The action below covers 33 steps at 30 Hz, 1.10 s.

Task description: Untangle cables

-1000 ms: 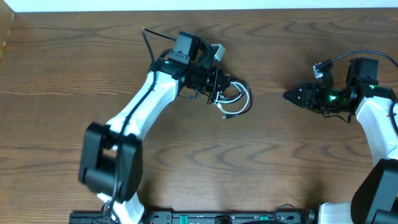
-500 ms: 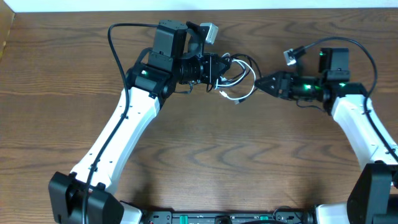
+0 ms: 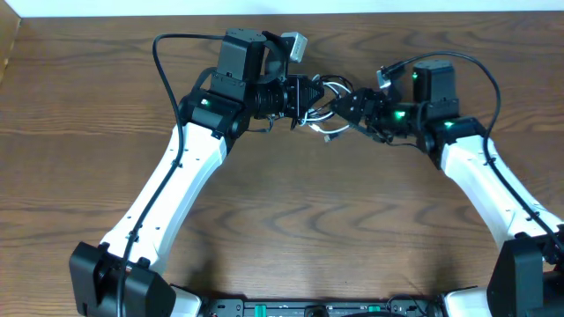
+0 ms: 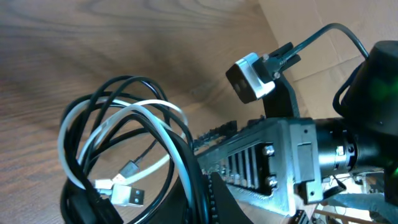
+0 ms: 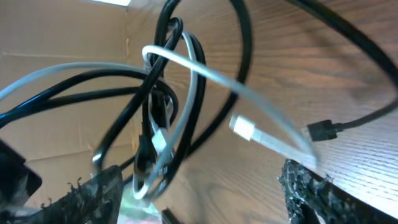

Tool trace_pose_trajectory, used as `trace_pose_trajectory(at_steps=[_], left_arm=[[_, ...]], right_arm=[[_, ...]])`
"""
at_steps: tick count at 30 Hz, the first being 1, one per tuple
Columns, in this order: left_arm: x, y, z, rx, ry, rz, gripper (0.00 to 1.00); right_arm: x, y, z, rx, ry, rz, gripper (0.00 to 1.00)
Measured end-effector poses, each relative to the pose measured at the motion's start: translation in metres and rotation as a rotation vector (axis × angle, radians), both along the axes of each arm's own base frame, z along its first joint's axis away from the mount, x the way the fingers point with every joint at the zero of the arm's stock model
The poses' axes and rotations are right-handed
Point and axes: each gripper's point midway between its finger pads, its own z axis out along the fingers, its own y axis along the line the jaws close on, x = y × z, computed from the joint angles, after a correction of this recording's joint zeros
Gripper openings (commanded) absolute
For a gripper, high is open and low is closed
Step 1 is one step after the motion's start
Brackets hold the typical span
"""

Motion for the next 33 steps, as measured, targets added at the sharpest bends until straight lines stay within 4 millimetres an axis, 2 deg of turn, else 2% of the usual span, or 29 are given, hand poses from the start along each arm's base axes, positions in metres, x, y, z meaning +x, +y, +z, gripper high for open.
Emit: trace_pose_trajectory(at_steps=[4, 9, 16, 19, 23, 25, 27, 33], left_arm=[[0.000, 0.000, -0.001, 0.003, 0.002, 0.003, 0.08], [-0.001, 0.001, -0.002, 0.006, 0.010, 0.003, 0.07], [0.000, 0.001, -0.001, -0.006, 0.029, 0.019, 0.07], [0.000, 0.001, -0.001, -0.015, 0.042, 0.030, 0.07], [0.001, 0.000, 0.000, -0.025, 0.052, 0.041, 0.07], [0.002, 0.000, 0.001, -0.028, 0.051, 0.045, 0.07], [0.003, 0.001, 0.002, -0.030, 0.049, 0.048, 0.07], [0.015, 0.018, 0.002, -0.037, 0.047, 0.092, 0.07]], right_arm=[[0.007, 0.009, 0.008, 0.017, -0.027, -0.026, 0.77], [0.016, 0.009, 0.017, 0.039, -0.055, -0.059, 0.75], [0.022, 0.009, 0.012, 0.000, -0.058, -0.113, 0.65], [0.021, 0.016, 0.007, -0.015, -0.054, -0.116, 0.52], [0.019, 0.026, -0.004, -0.037, -0.039, -0.107, 0.24], [0.014, 0.026, -0.015, -0.069, 0.002, -0.114, 0.10], [0.008, 0.021, -0.027, -0.112, 0.047, -0.126, 0.02], [-0.019, -0.019, -0.072, -0.342, 0.207, -0.180, 0.01]])
